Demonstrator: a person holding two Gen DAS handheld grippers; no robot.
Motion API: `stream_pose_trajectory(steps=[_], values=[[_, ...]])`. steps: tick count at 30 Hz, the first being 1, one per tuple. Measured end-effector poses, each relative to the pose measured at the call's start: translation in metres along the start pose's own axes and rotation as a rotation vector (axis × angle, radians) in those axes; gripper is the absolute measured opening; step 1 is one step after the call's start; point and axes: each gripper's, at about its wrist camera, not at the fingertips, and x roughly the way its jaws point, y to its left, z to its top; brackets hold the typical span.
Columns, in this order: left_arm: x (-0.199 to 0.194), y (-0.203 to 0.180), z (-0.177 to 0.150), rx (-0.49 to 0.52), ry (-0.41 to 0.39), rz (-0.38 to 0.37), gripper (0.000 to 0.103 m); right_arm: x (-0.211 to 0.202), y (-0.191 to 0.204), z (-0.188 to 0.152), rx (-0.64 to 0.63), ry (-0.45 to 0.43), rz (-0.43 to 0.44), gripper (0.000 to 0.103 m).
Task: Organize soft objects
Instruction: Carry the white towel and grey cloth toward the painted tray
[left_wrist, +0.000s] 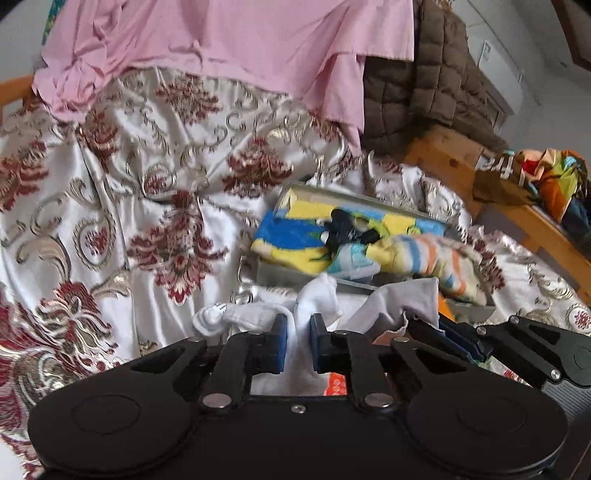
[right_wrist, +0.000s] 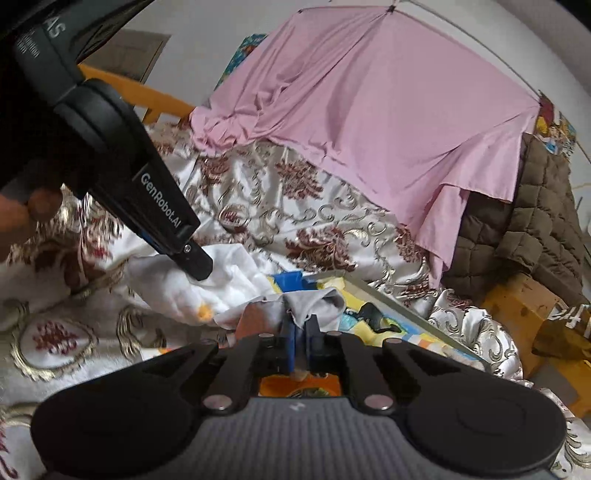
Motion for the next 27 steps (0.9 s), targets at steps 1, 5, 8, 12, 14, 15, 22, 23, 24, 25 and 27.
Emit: stream_pose_trajectory(steps=[1, 5, 8, 12, 14, 15, 22, 23, 24, 25, 27], values=[[-0.005, -0.003, 0.001, 0.007, -0.013, 0.002, 0.013, -0.005, -0.002, 0.003, 0.005, -0.007, -0.004, 0.005], [-0.027, -0.017, 0.004, 0.023, -0.054, -0.006, 0.013, -0.023, -0.008, 0.012, 0.027, -0.035, -0.019, 0.005], [-0.042, -0.026, 0.001, 0.015, -0.070, -0.005, 0.012, -0.037, -0.015, 0.017, 0.050, -0.045, -0.030, 0.005], [-0.060, -0.030, -0.011, -0.029, -0.076, 0.000, 0.012, -0.056, -0.025, 0.020, 0.087, -0.041, -0.051, 0.005], [-0.067, -0.032, -0.017, -0.042, -0.079, 0.008, 0.012, -0.065, -0.032, 0.020, 0.106, -0.039, -0.060, 0.005], [-0.071, -0.033, -0.018, -0.051, -0.082, 0.008, 0.012, -0.069, -0.035, 0.019, 0.115, -0.039, -0.065, 0.005], [-0.084, -0.039, -0.008, -0.130, -0.111, -0.021, 0.012, -0.089, -0.057, 0.013, 0.186, -0.026, -0.081, 0.005], [-0.083, -0.041, -0.004, -0.142, -0.116, -0.026, 0.012, -0.090, -0.060, 0.012, 0.194, -0.024, -0.085, 0.006], [-0.081, -0.043, 0.001, -0.154, -0.125, -0.030, 0.012, -0.091, -0.063, 0.010, 0.199, -0.023, -0.089, 0.006], [-0.078, -0.046, 0.006, -0.159, -0.133, -0.032, 0.012, -0.090, -0.067, 0.010, 0.205, -0.024, -0.094, 0.006], [-0.071, -0.051, 0.017, -0.159, -0.151, -0.040, 0.012, -0.084, -0.076, 0.011, 0.234, -0.031, -0.096, 0.005]])
